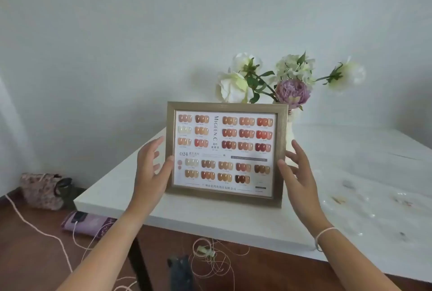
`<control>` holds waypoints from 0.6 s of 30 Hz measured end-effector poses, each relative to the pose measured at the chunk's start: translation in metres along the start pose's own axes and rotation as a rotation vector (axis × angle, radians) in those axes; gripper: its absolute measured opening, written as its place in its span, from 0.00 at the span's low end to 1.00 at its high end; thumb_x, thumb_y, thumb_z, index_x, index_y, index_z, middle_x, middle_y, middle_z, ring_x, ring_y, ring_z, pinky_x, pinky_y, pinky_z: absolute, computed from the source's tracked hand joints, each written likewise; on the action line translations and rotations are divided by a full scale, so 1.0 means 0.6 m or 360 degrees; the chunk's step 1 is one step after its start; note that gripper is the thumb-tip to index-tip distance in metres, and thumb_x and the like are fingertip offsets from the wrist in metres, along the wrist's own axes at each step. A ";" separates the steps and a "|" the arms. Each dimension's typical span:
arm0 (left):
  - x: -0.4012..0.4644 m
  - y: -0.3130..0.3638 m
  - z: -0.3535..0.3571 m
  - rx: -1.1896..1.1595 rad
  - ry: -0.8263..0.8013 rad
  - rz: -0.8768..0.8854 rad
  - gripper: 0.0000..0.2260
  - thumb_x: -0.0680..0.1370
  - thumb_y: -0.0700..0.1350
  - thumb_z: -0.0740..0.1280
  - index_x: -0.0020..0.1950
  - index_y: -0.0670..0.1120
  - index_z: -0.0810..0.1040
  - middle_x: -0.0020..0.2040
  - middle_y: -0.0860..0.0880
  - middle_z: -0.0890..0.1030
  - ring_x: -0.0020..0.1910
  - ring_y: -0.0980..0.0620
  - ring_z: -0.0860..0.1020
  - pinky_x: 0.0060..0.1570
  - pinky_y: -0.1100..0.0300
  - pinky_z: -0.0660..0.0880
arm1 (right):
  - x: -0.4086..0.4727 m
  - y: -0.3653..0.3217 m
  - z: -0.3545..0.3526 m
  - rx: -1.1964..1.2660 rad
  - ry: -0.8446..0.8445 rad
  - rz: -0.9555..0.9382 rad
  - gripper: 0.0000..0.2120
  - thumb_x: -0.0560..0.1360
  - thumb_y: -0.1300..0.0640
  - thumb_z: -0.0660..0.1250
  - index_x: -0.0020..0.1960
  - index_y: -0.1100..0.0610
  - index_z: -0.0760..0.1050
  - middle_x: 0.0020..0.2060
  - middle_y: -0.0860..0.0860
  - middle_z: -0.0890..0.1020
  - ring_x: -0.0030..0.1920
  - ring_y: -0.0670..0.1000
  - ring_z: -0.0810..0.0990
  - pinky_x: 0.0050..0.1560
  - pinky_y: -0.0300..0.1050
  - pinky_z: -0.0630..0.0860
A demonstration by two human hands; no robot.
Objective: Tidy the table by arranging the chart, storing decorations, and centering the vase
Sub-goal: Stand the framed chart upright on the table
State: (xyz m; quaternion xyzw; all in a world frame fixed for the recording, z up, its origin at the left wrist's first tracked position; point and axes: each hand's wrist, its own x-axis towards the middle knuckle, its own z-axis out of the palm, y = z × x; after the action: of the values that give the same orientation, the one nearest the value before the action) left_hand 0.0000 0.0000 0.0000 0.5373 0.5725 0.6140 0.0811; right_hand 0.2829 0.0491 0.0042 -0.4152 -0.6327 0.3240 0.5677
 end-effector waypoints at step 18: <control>0.015 -0.079 0.025 -0.0173 -0.0359 -0.0478 0.18 0.80 0.54 0.55 0.67 0.71 0.60 0.54 0.71 0.75 0.53 0.76 0.73 0.42 0.80 0.71 | 0.000 0.057 0.021 0.0030 -0.0234 0.0167 0.26 0.78 0.49 0.54 0.60 0.21 0.45 0.55 0.31 0.71 0.53 0.36 0.75 0.48 0.32 0.74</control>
State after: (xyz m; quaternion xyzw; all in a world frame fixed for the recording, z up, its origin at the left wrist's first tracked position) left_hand -0.0167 0.0310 -0.0357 0.5062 0.5995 0.5608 0.2643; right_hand 0.2761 0.0649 -0.0279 -0.4176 -0.6470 0.3888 0.5057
